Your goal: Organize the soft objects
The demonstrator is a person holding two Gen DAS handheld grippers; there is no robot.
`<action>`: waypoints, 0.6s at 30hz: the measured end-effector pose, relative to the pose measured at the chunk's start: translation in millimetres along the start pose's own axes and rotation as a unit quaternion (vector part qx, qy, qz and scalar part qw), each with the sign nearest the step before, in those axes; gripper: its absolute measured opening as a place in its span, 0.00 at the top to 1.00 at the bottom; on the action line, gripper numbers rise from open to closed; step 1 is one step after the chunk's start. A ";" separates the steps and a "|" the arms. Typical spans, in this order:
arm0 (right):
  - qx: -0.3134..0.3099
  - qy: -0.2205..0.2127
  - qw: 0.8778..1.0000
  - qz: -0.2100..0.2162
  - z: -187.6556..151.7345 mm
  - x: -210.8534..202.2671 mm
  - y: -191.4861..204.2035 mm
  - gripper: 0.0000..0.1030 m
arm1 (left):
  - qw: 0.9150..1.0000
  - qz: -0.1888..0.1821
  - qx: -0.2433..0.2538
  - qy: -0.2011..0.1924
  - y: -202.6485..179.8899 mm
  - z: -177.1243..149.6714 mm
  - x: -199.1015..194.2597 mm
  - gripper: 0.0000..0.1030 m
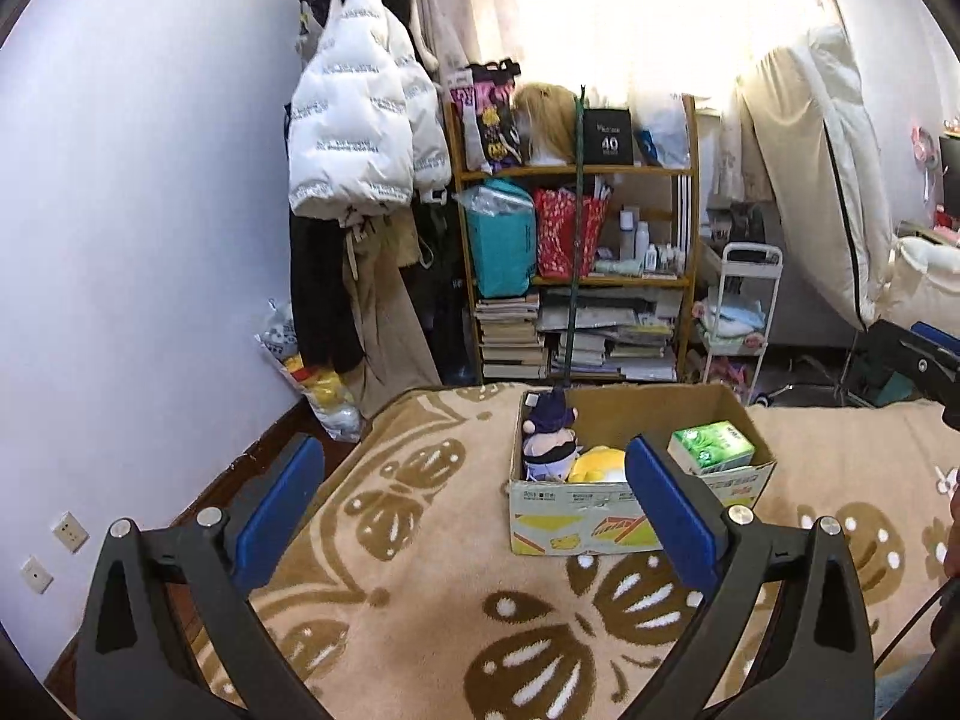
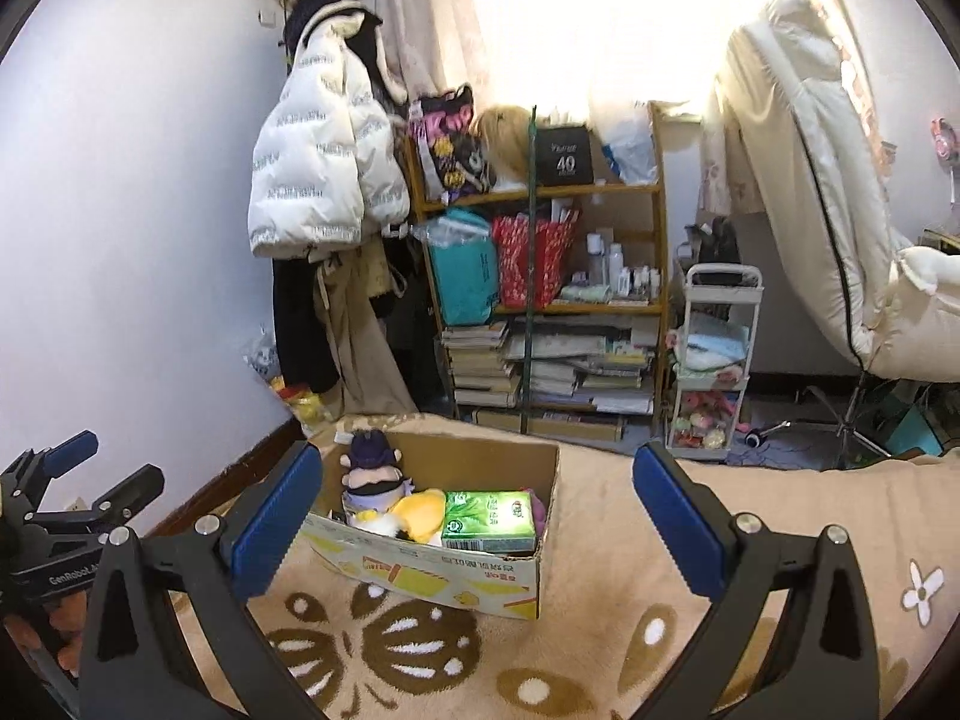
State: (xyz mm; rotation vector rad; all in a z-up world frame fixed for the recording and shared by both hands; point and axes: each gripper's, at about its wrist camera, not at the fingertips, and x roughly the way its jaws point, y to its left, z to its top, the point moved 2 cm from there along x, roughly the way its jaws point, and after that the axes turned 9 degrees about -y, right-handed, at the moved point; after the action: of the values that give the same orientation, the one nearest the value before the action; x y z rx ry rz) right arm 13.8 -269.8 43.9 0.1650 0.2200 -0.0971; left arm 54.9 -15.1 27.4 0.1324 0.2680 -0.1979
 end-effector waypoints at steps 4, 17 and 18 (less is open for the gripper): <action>-0.013 -0.012 1.000 -0.005 0.8 -17.2 3.5 0.00 | 1.000 0.003 -0.012 0.000 6.6 1.9 -14.7 0.04; 0.005 -0.032 0.999 -0.010 -1.2 -54.7 -0.6 0.00 | 0.999 0.019 -0.018 -0.024 15.4 -4.3 -55.5 0.04; 0.008 -0.033 0.999 -0.011 -1.5 -55.9 -2.5 0.00 | 0.999 0.017 -0.020 -0.023 15.9 -5.2 -56.8 0.04</action>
State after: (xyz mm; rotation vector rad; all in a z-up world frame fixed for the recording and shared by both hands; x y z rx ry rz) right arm -41.0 -267.7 54.6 0.1761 0.1555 -0.1255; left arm 3.3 11.1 39.8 0.0920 0.2230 -0.1617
